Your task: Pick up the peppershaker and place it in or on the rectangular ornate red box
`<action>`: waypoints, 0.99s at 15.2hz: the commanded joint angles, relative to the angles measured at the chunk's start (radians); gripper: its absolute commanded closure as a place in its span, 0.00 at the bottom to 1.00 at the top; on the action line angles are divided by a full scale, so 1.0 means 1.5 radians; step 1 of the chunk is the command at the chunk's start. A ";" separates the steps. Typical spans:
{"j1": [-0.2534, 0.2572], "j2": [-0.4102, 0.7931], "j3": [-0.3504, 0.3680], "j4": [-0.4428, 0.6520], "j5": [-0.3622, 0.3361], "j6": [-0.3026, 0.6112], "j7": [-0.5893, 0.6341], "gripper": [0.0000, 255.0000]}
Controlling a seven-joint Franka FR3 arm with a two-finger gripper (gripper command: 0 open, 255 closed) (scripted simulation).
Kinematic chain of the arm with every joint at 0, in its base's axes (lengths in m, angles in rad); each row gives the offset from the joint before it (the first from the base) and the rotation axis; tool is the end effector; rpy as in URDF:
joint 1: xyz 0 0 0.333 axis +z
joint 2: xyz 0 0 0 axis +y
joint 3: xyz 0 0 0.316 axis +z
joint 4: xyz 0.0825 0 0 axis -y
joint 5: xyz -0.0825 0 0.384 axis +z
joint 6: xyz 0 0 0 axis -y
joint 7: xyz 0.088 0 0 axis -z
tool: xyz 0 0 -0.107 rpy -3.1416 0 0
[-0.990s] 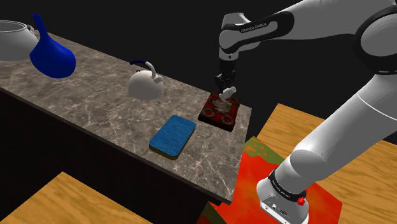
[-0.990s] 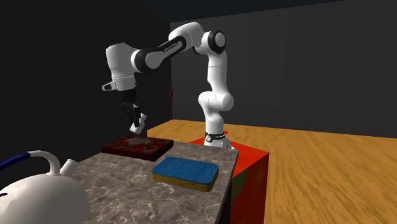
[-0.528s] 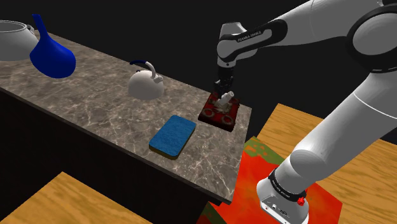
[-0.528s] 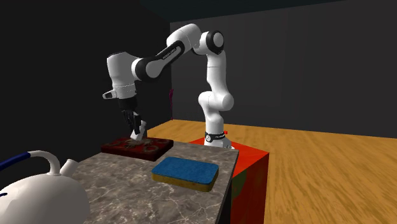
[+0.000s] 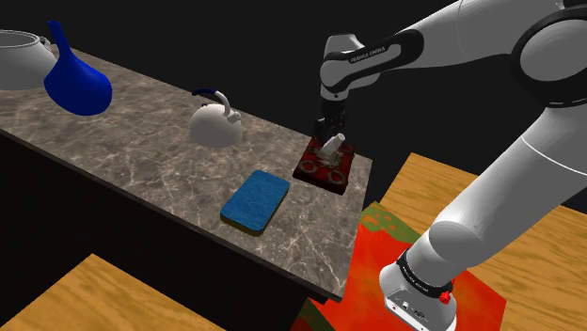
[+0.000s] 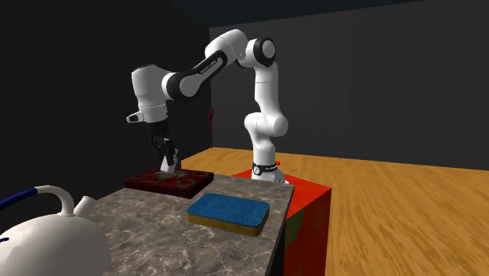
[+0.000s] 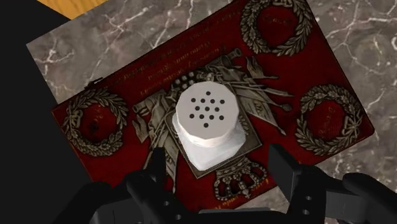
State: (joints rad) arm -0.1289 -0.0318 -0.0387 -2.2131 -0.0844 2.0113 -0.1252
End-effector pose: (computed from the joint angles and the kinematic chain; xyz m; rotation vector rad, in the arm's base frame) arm 0.4952 -0.0889 0.3787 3.0830 0.0004 -0.2760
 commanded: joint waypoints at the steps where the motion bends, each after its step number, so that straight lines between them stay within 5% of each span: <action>1: 0.000 0.000 0.000 -0.001 0.000 -0.001 0.000 0.00; 4: -0.001 0.000 -0.001 -0.001 0.000 0.000 -0.001 0.00; 8: 0.002 -0.017 0.002 0.068 0.003 -0.086 -0.003 0.00; 15: 0.002 -0.017 0.003 0.068 0.003 -0.086 -0.003 0.00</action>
State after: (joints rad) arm -0.1254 -0.0569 -0.0350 -2.1119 -0.0796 1.8829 -0.1295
